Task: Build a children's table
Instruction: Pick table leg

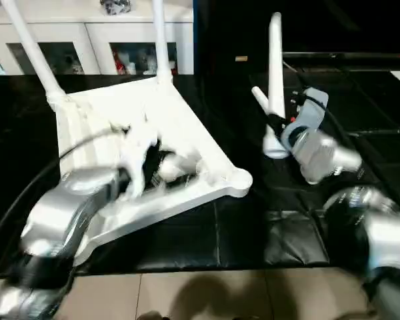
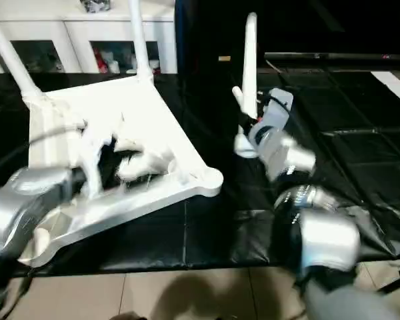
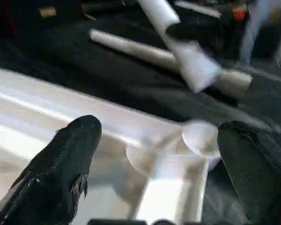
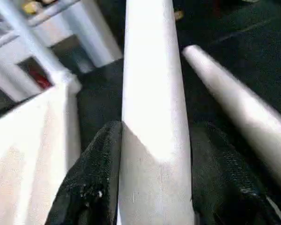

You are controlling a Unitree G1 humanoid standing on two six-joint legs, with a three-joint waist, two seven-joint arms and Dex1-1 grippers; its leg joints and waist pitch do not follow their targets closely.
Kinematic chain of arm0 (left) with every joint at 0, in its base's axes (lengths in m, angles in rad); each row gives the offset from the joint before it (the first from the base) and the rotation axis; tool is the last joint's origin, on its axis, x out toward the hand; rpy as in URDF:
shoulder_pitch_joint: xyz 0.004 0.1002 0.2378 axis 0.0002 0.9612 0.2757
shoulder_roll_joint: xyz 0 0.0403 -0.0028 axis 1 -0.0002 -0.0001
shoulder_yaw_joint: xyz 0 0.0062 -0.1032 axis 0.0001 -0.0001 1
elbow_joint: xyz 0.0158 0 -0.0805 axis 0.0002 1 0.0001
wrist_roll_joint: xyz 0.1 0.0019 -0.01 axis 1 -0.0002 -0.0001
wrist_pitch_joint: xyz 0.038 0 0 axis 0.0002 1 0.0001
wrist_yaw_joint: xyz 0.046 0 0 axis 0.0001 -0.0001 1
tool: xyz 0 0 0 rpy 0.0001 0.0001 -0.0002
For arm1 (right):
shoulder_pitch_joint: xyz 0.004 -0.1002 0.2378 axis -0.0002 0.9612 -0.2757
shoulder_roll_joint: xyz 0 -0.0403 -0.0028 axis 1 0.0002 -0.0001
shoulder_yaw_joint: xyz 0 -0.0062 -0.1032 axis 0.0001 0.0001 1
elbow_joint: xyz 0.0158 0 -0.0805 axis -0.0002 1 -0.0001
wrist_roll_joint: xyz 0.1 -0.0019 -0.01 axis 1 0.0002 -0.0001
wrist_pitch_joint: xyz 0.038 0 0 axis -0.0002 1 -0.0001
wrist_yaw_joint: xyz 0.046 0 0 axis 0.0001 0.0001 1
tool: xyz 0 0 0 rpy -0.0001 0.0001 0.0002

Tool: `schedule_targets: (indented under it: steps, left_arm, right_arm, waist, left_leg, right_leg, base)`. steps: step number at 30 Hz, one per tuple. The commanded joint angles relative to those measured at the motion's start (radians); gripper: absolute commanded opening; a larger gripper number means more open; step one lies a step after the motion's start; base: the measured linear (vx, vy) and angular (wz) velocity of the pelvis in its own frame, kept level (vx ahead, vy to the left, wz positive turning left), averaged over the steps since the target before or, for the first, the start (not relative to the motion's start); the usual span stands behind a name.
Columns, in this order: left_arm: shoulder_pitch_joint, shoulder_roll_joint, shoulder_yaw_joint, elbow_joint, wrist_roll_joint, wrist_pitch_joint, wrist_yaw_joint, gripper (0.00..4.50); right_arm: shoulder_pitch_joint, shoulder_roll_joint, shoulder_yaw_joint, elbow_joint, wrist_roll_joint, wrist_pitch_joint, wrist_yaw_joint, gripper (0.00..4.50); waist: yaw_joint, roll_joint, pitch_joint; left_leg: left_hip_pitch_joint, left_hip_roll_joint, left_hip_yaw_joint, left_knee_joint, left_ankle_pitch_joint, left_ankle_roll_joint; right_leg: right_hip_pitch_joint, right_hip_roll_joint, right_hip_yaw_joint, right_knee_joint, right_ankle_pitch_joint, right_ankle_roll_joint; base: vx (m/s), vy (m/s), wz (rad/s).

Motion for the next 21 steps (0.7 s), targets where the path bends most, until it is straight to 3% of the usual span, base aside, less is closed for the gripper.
schedule_targets:
  steps: [1,3,5,6,8,9,13,16,17,20,21]
  left_arm:
    - [-0.029,-0.024,0.034,0.039,0.002,-0.013,0.048,4.50]
    - [-0.053,-0.052,0.057,0.060,-0.011,-0.014,0.077,4.50]
    - [-0.108,-0.115,0.116,0.110,-0.057,0.003,0.136,4.50]
    - [-0.131,-0.140,0.139,0.128,-0.083,0.012,0.148,4.50]
    - [-0.146,-0.156,0.152,0.141,-0.097,0.016,0.153,4.50]
    - [-0.170,-0.180,0.174,0.162,-0.125,0.026,0.161,4.50]
    - [-0.263,-0.285,0.264,0.229,-0.248,0.079,0.210,4.50]
    - [-0.272,-0.296,0.276,0.236,-0.260,0.085,0.218,4.50]
    - [-0.304,-0.319,0.289,0.268,-0.288,0.106,0.213,4.50]
    - [-0.318,-0.325,0.287,0.285,-0.289,0.114,0.210,4.50]
    - [-0.322,-0.329,0.280,0.295,-0.289,0.133,0.208,4.50]
  right_arm:
    - [0.018,0.023,-0.017,-0.114,0.055,-0.035,0.025,1.82]
    - [0.048,0.045,-0.004,-0.174,0.063,-0.038,0.035,1.82]
    - [0.104,0.072,0.024,-0.285,0.111,0.069,0.107,1.82]
    - [0.133,0.081,0.041,-0.336,0.132,0.092,0.153,1.82]
    - [0.157,0.088,0.053,-0.377,0.146,0.104,0.180,1.82]
    - [0.187,0.093,0.062,-0.429,0.185,0.148,0.230,1.82]
    - [0.304,0.080,0.109,-0.629,0.337,0.331,0.378,1.82]
    - [0.316,0.077,0.115,-0.653,0.346,0.350,0.383,1.82]
    - [0.357,0.058,0.147,-0.735,0.393,0.422,0.434,1.82]
    - [0.382,0.050,0.166,-0.786,0.417,0.459,0.463,1.82]
    - [0.403,0.045,0.185,-0.820,0.424,0.485,0.474,1.82]
  waist:
    - [0.001,0.004,-0.088]
    - [0.000,0.000,-0.088]
    - [0.003,-0.006,-0.088]
    - [0.005,-0.010,-0.086]
    - [0.009,-0.008,-0.086]
    - [0.009,-0.013,-0.086]
    - [0.021,-0.010,-0.086]
    - [0.027,-0.012,-0.086]
    - [0.029,-0.020,-0.084]
    - [0.036,-0.015,-0.084]
    - [0.035,-0.001,-0.084]
  left_leg:
    - [0.005,0.036,-0.012,-0.060,-0.114,0.044]
    - [0.004,0.037,-0.012,-0.061,-0.103,0.049]
    - [0.004,0.036,-0.011,-0.060,-0.095,0.053]
    - [0.004,0.035,-0.010,-0.061,-0.099,0.061]
    - [0.003,0.036,-0.011,-0.061,-0.096,0.066]
    - [0.003,0.037,-0.011,-0.062,-0.094,0.069]
    - [0.002,0.038,-0.012,-0.061,-0.088,0.081]
    - [0.002,0.038,-0.014,-0.062,-0.088,0.073]
    - [0.003,0.032,-0.009,-0.061,-0.089,0.071]
    - [0.002,0.038,-0.014,-0.064,-0.083,0.073]
    - [0.002,0.038,-0.016,-0.064,-0.086,0.064]
  right_leg:
    - [0.069,-0.072,0.062,-0.062,-0.162,-0.172]
    - [0.069,-0.073,0.061,-0.063,-0.157,-0.178]
    - [0.070,-0.073,0.061,-0.063,-0.160,-0.176]
    - [0.072,-0.073,0.061,-0.068,-0.176,-0.170]
    - [0.072,-0.076,0.061,-0.071,-0.196,-0.160]
    - [0.071,-0.076,0.061,-0.072,-0.205,-0.159]
    - [0.073,-0.076,0.060,-0.079,-0.215,-0.145]
    - [0.073,-0.079,0.059,-0.081,-0.238,-0.137]
    - [0.072,-0.077,0.059,-0.089,-0.279,-0.112]
    - [0.070,-0.077,0.060,-0.088,-0.279,-0.090]
    - [0.069,-0.078,0.058,-0.088,-0.281,-0.091]
  base:
    - [0.000,0.000,0.00]
    - [0.000,0.000,0.00]
    - [0.000,0.000,0.00]
    - [0.000,0.000,0.00]
    - [0.000,0.000,0.00]
    - [0.000,0.000,0.00]
    - [0.000,0.000,0.00]
    - [0.000,0.000,0.00]
    - [0.000,0.000,0.00]
    - [0.000,0.000,0.00]
    - [0.000,0.000,0.00]
